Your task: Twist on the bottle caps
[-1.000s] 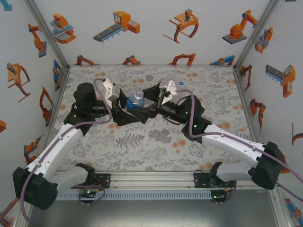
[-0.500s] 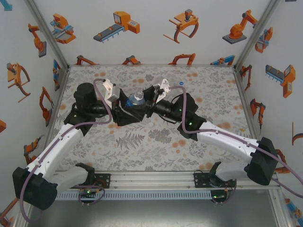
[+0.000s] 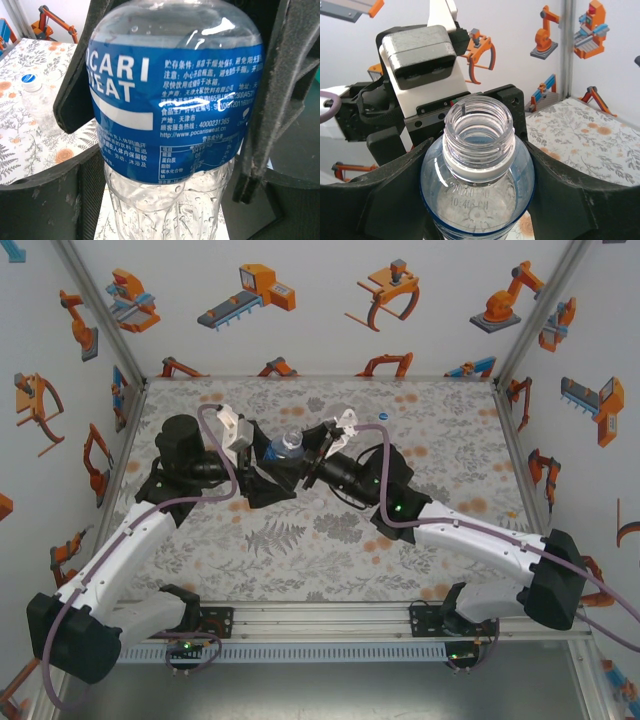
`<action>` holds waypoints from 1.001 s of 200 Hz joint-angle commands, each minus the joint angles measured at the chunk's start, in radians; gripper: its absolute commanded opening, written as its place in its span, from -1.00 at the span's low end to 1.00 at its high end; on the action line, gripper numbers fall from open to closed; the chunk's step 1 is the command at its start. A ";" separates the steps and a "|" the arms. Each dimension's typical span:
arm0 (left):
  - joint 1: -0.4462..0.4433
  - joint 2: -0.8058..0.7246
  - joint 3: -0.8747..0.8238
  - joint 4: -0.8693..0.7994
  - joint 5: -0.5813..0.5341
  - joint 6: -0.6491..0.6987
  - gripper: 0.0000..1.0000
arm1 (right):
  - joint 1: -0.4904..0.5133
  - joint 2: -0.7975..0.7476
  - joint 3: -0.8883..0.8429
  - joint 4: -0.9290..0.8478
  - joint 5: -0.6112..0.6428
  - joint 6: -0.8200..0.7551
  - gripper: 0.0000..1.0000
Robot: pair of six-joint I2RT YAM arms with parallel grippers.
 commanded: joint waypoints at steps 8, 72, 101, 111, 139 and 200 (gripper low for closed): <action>-0.003 0.005 0.000 0.036 0.000 -0.021 0.46 | 0.032 -0.018 0.003 0.080 0.128 -0.009 -0.64; -0.003 0.006 0.003 0.037 0.004 -0.024 0.12 | 0.071 -0.024 -0.013 0.112 0.188 -0.041 -0.72; 0.000 0.004 0.003 0.032 0.008 -0.021 -0.11 | 0.079 -0.020 -0.022 0.118 0.194 -0.043 -0.72; 0.000 0.003 0.006 0.032 0.011 -0.021 -0.21 | 0.080 -0.021 -0.026 0.118 0.198 -0.042 -0.72; 0.002 0.004 0.007 0.029 0.016 -0.020 -0.47 | 0.081 -0.030 -0.034 0.117 0.211 -0.048 -0.40; 0.024 0.000 0.006 0.050 0.004 -0.047 -0.96 | 0.079 -0.114 -0.018 -0.027 0.206 -0.147 0.55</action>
